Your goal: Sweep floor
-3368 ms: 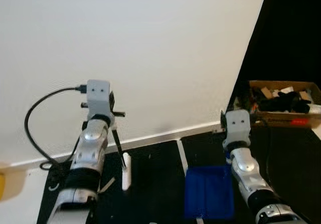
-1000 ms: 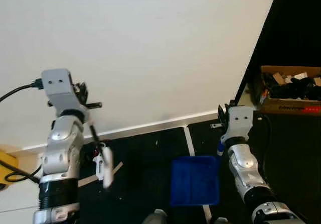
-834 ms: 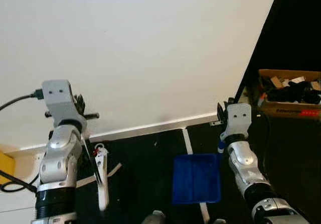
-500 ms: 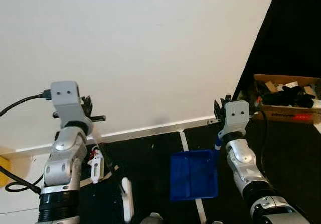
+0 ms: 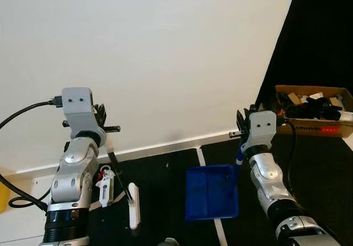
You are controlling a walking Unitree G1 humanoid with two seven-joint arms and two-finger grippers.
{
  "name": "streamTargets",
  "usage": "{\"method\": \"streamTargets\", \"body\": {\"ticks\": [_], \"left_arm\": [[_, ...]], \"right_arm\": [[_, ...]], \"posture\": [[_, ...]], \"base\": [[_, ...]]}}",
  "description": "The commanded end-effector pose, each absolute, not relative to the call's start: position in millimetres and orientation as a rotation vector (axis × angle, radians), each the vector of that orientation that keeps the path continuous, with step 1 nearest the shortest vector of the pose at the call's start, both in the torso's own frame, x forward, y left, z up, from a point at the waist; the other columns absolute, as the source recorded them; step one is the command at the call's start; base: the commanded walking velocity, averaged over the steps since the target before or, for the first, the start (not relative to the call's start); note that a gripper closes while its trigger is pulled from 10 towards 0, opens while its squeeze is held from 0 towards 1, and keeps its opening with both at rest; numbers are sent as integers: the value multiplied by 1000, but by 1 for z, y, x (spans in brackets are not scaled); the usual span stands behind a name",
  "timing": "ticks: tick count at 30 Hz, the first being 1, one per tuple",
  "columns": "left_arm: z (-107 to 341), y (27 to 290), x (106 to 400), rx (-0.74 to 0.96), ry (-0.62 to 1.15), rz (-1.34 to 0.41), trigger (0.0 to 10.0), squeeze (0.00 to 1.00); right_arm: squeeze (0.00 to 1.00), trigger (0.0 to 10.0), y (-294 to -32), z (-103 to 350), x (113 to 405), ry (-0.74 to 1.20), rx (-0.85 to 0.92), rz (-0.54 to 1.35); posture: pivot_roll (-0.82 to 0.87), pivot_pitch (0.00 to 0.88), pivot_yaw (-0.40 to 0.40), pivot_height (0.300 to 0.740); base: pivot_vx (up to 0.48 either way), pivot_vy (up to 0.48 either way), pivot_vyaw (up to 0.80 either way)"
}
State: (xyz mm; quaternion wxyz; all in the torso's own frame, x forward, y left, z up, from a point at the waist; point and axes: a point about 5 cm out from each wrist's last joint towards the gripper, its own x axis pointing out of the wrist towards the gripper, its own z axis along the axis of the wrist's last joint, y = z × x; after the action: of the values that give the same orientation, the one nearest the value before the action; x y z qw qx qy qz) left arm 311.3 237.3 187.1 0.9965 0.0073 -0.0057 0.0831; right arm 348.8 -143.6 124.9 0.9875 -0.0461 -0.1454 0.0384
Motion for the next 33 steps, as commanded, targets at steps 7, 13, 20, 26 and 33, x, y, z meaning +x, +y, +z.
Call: {"method": "streamTargets", "body": {"ticks": [7,13,20,26,33], "left_arm": [[191,232,313,64,-33,142,10000,0],[191,208,320,71,-19,39,10000,0],[198,189,334,44,-37,-60,10000,0],[198,184,339,-13,-31,-79,10000,0],[190,195,334,-53,-16,-3,10000,0]], "right_arm": [[0,10000,-153,130,345,-342,-94,40],[0,10000,-167,130,341,-356,-96,-26],[0,10000,-177,127,332,-371,-96,-86],[0,10000,-180,125,329,-372,-101,-95],[0,10000,-165,126,333,-357,-95,-30]], "posture": [[92,93,112,740],[53,79,167,740],[1,68,216,740],[-9,63,217,740],[12,68,148,740]], "base": [[0,0,0],[0,0,0],[0,0,0],[0,0,0],[0,0,0]]}}
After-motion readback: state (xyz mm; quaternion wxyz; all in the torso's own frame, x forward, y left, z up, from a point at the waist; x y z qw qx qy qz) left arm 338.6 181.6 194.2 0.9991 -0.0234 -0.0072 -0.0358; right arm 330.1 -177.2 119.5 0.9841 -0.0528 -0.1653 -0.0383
